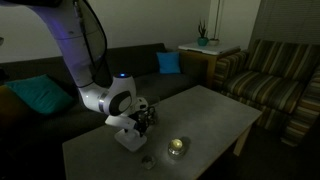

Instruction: Put the white lid on top of the clear storage jar then press down the button on the lid

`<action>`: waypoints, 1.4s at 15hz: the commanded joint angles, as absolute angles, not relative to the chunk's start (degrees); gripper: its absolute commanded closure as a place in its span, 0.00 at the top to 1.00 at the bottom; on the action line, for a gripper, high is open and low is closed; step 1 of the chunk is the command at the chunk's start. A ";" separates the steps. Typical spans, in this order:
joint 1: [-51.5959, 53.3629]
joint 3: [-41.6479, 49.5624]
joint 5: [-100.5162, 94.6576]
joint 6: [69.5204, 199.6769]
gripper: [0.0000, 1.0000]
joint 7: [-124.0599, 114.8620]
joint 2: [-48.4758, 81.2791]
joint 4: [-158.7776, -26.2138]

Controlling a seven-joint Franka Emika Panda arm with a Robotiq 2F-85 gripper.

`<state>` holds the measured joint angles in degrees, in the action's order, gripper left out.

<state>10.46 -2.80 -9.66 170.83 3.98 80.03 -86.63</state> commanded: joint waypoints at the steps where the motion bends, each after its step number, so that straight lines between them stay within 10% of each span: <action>1: 9.43 -3.89 -8.60 171.88 1.00 4.11 78.06 -90.29; 21: 10.06 -3.01 -5.04 166.47 1.00 0.10 70.14 -98.85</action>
<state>11.52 -1.46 -5.38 167.70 -1.51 70.77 -97.53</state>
